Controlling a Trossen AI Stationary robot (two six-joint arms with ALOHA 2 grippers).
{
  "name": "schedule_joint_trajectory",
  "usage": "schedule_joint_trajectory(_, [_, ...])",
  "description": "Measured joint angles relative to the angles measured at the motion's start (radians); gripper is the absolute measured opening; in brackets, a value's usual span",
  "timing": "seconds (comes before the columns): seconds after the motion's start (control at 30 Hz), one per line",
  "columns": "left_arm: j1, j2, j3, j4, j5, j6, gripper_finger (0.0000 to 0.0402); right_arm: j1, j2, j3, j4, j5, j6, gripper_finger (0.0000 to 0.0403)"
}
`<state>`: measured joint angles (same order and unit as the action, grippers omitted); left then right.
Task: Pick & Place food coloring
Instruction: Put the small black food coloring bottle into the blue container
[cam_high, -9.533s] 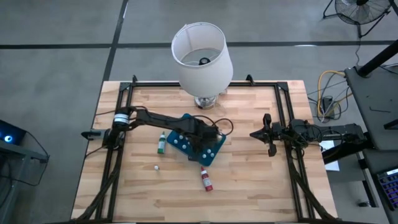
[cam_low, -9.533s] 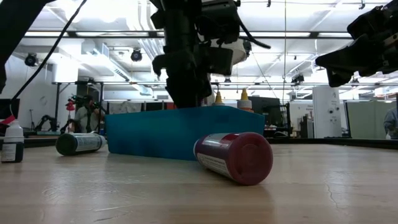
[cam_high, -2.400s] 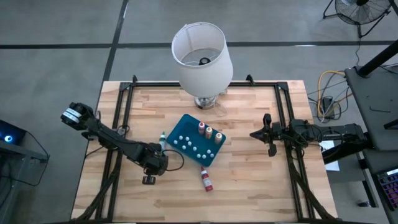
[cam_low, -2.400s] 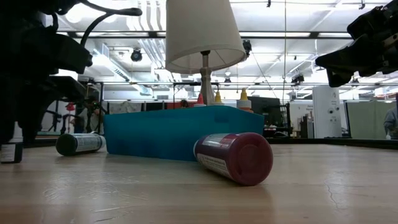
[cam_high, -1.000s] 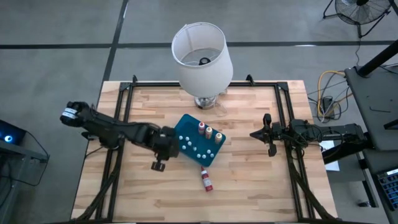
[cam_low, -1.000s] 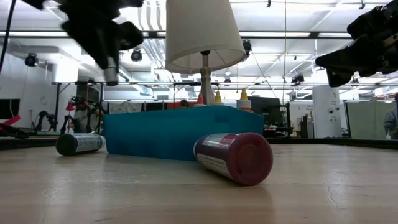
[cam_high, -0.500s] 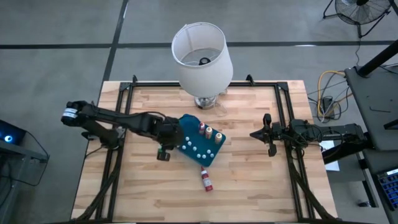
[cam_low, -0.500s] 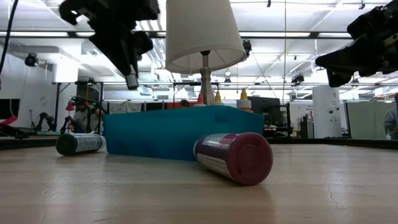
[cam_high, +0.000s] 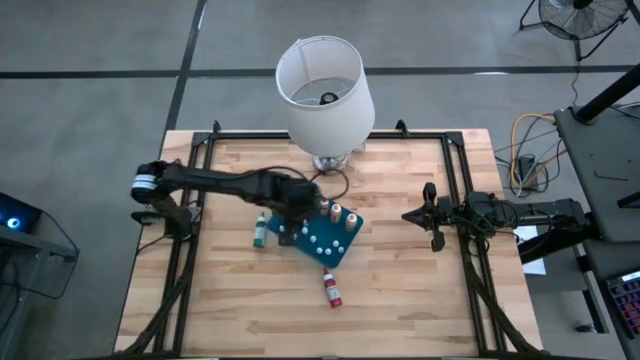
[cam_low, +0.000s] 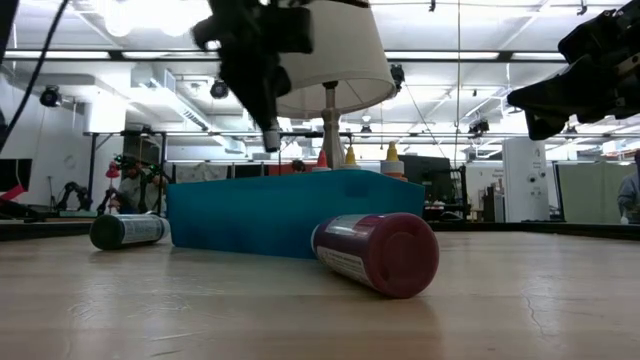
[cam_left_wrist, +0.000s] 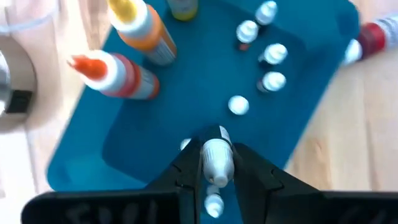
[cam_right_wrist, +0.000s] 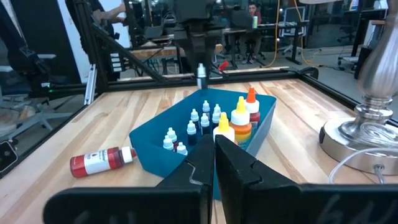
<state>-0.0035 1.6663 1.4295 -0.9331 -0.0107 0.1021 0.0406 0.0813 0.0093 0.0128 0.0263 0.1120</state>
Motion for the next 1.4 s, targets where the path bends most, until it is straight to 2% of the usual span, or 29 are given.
schedule_joint_trajectory(0.2, [0.019,0.116,0.142,-0.055,-0.001,0.041,0.0044,0.000,0.001,0.000,0.000,0.000,0.000,0.0008])
schedule_joint_trajectory(0.37, [0.018,0.166,0.188,-0.052,0.013,0.044,0.0044,0.000,0.000,0.000,0.000,0.000,0.000,0.0008])
schedule_joint_trajectory(0.6, [0.019,0.189,0.187,-0.038,0.013,0.056,0.0044,0.000,0.000,0.000,0.000,0.000,0.000,0.0008])
schedule_joint_trajectory(1.03, [0.013,0.258,0.188,0.032,0.013,0.267,0.0044,0.000,0.000,0.000,0.000,0.000,0.000,0.0008])
schedule_joint_trajectory(1.4, [-0.009,0.328,0.189,0.050,0.014,0.287,0.0044,0.000,0.001,0.000,-0.001,-0.001,0.000,0.0008])
